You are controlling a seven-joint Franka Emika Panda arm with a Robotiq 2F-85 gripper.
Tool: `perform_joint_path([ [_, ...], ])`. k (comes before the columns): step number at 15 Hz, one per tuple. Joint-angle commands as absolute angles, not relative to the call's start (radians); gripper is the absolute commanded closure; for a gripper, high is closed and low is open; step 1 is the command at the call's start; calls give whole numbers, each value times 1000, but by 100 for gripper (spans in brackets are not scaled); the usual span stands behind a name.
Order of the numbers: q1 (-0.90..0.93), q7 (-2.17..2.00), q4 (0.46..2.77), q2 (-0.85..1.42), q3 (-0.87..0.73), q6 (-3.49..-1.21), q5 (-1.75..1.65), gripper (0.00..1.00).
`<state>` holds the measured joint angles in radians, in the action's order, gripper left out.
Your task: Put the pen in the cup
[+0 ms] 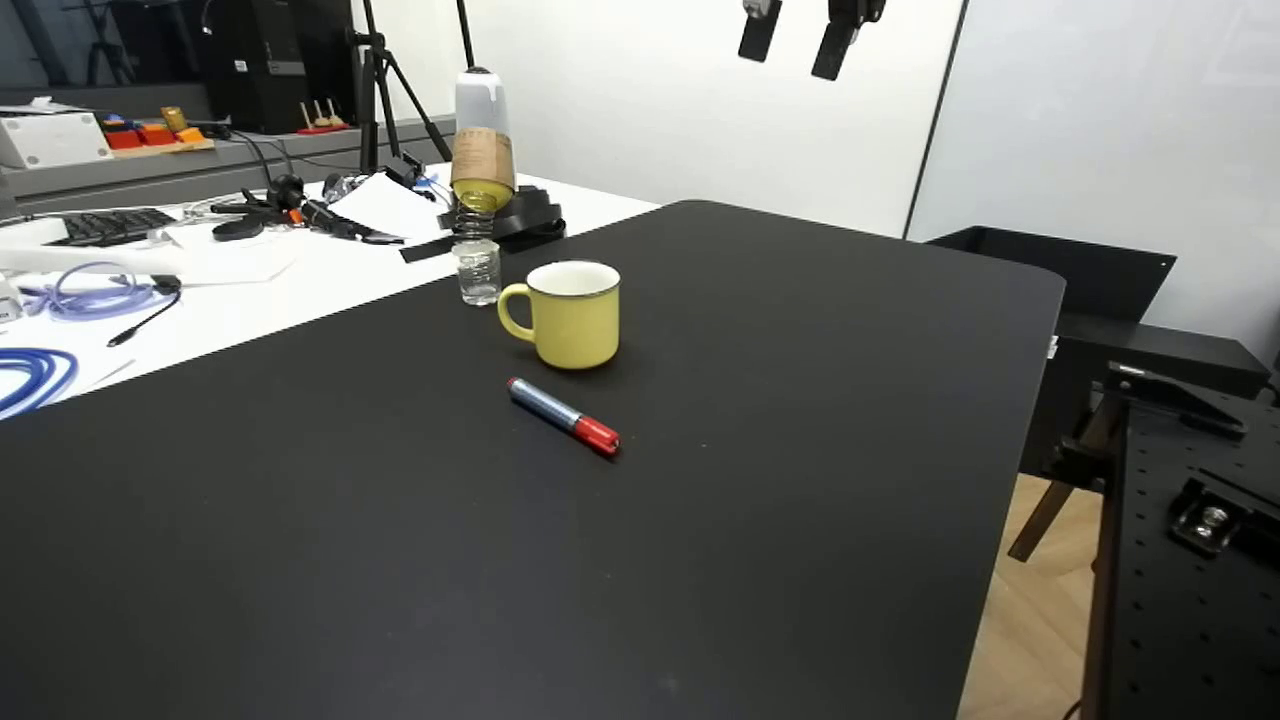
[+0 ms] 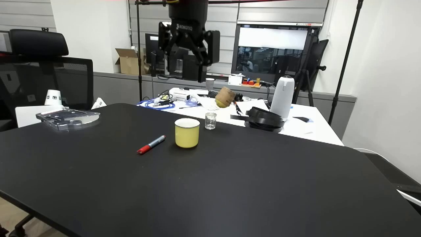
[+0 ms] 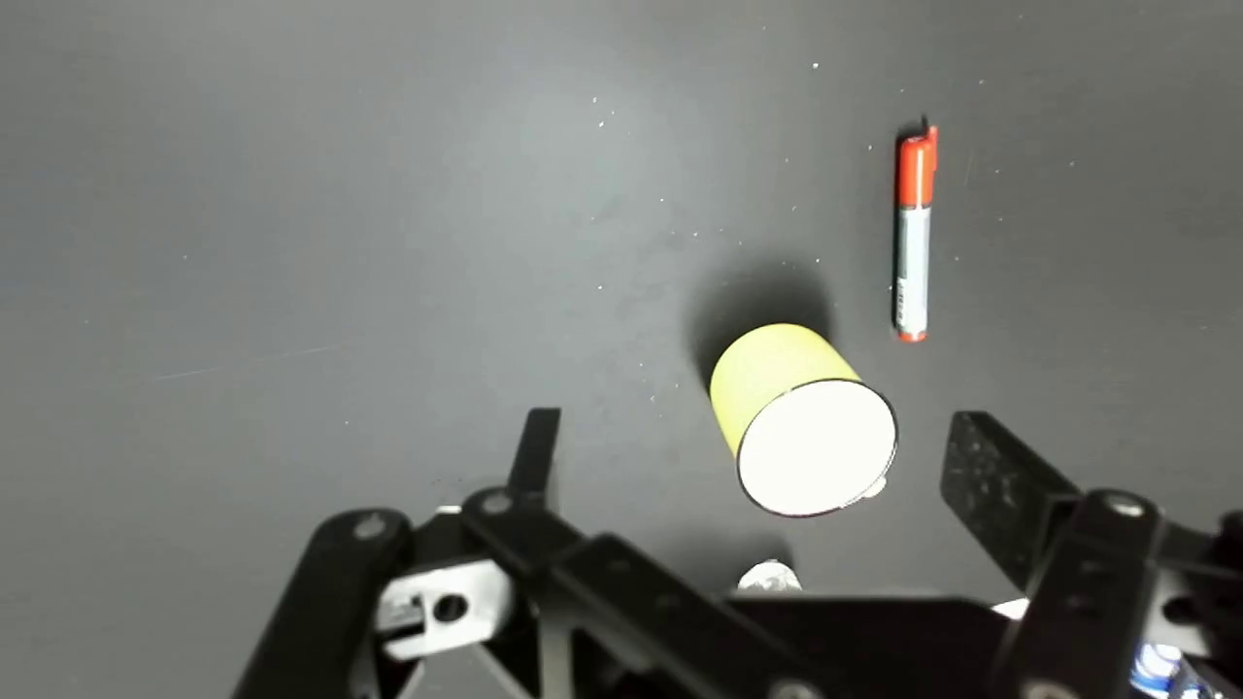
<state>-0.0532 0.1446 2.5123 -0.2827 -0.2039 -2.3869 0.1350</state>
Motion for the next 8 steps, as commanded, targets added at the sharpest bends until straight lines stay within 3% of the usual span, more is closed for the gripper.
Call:
perform_joint_path([
  [1,-56,150,2480,-184,-161,-2429,108,0],
  [8,-30,112,2419,71,-66,-2587,39,0],
])
